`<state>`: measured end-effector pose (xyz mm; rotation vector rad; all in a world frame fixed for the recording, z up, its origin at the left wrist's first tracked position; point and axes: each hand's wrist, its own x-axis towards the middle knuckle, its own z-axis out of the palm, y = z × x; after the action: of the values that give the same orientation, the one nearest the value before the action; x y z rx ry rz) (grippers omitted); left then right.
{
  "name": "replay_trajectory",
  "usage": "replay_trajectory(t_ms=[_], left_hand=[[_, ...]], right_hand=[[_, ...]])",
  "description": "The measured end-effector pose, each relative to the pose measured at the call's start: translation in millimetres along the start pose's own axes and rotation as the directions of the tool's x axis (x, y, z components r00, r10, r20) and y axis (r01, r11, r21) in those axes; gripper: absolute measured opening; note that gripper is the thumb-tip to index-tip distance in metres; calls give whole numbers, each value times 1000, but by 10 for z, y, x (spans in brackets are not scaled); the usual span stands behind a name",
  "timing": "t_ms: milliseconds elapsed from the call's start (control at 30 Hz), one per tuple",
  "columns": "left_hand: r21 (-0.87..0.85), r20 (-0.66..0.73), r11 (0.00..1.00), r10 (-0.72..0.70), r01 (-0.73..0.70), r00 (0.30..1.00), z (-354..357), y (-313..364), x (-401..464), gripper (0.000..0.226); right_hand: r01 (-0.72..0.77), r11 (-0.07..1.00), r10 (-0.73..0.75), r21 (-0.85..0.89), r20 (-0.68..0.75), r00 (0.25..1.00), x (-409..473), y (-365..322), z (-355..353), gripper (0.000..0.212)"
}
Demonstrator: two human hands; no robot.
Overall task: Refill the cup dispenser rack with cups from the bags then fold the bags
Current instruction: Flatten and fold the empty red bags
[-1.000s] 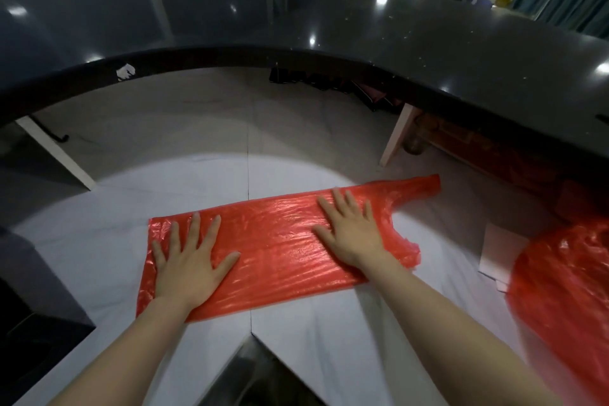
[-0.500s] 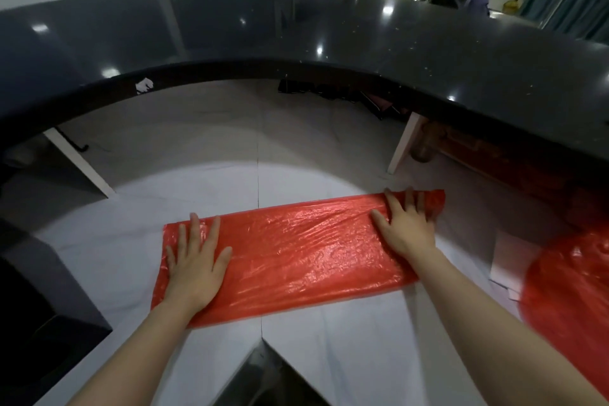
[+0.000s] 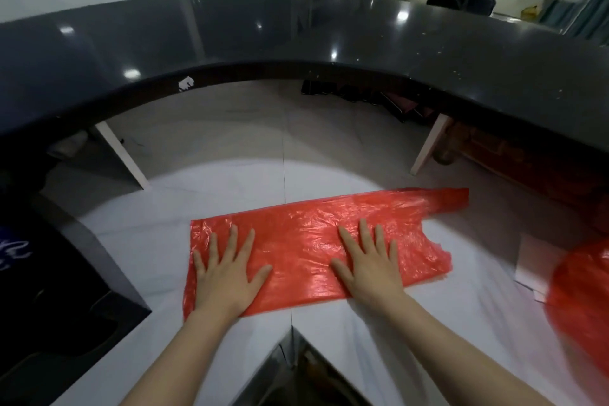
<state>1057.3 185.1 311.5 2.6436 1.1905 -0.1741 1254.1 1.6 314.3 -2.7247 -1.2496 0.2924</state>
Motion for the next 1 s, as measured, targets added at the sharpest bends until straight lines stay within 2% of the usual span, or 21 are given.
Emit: replay_trajectory(t_ms=[167, 267, 367, 433, 500, 567, 667, 733, 833, 900, 1000], left_hand=[[-21, -52, 996, 86, -87, 995, -47, -30, -39, 83], [22, -16, 980, 197, -197, 980, -39, -123, -67, 81], [55, -10, 969, 242, -241, 970, 6, -67, -89, 79], [64, -22, 969, 241, -239, 970, 25, 10, -83, 79], [73, -35, 968, 243, -240, 969, 52, 76, -86, 80], [66, -36, 969, 240, -237, 970, 90, 136, -103, 83], [3, -10, 974, 225, -225, 974, 120, 341, -133, 88], [-30, 25, 972, 232, -232, 972, 143, 568, -163, 88], [-80, 12, 955, 286, -284, 958, 160, 829, -263, 83], [-94, -57, 930, 350, -354, 935, 149, 866, -315, 74], [-112, -135, 878, 452, -466, 882, 87, 834, -322, 56]], right_hand=[[-21, 999, 21, -35, -2, 1000, 25, 249, -8, 70], [-22, 998, 22, -61, 1, 1000, 42, 606, -96, 72], [-29, 995, 34, -96, 48, 998, 43, 815, -194, 72], [-105, 984, 113, -142, 46, 993, 32, 761, -237, 70], [-178, 962, 170, -207, -55, 984, -44, 608, -252, 69], [-142, 971, 116, -190, -141, 983, -189, 399, -226, 71], [-33, 997, 27, -66, -95, 995, -474, 64, -91, 70], [-76, 997, 76, -10, -41, 996, -641, -53, 17, 68], [-249, 969, 249, 11, -7, 969, -847, 36, 84, 67], [-347, 937, 348, 21, -45, 936, -999, 184, 45, 66], [-403, 913, 407, 55, -122, 905, -1248, 296, -51, 61]])
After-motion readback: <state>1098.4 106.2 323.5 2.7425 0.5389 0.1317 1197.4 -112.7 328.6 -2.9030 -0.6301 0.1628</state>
